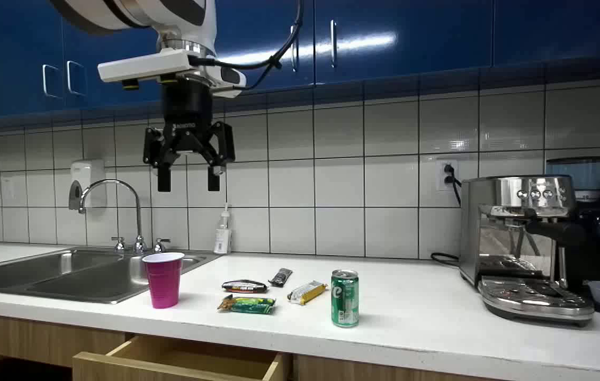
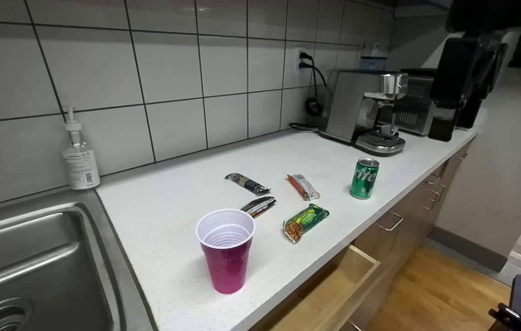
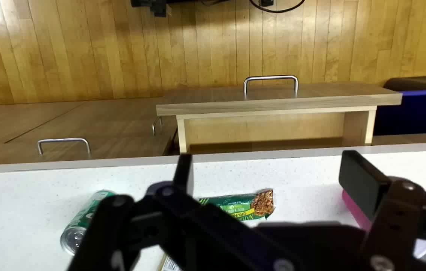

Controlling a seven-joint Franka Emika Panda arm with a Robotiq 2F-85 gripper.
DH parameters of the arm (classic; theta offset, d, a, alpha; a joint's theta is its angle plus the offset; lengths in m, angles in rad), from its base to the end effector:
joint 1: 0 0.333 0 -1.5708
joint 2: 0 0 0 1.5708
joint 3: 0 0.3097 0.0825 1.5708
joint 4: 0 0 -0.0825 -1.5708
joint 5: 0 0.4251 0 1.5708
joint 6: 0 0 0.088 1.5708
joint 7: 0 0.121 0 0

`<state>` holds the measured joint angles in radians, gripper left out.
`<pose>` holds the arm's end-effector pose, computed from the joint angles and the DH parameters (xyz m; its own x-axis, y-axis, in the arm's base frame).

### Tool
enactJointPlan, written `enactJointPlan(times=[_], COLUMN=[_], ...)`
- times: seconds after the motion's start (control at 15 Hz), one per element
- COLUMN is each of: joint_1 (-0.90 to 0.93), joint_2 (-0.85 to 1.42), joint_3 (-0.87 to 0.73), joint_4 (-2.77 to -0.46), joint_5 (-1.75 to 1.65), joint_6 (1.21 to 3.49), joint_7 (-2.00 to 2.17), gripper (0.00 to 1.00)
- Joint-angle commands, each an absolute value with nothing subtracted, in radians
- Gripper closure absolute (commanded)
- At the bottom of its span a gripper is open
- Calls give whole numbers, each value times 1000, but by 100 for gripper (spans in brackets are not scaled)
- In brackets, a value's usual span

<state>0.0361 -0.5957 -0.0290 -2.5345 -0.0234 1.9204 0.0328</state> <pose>0.4066 0.0013 0.4370 0.9998 -0.0124 -0.0184 -0.0123 -0.9999 0.0062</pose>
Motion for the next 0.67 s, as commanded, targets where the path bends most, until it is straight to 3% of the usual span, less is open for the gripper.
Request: enactJointPlan(times=[0.0, 0.6], joint_1=[21, 18], joint_2=[-595, -594], joint_3=[-16, -12], joint_4=[-2533, -2542], joint_5=[-16, -25], joint_6=[1918, 1936], joint_7=[26, 32], gripper=[0, 0])
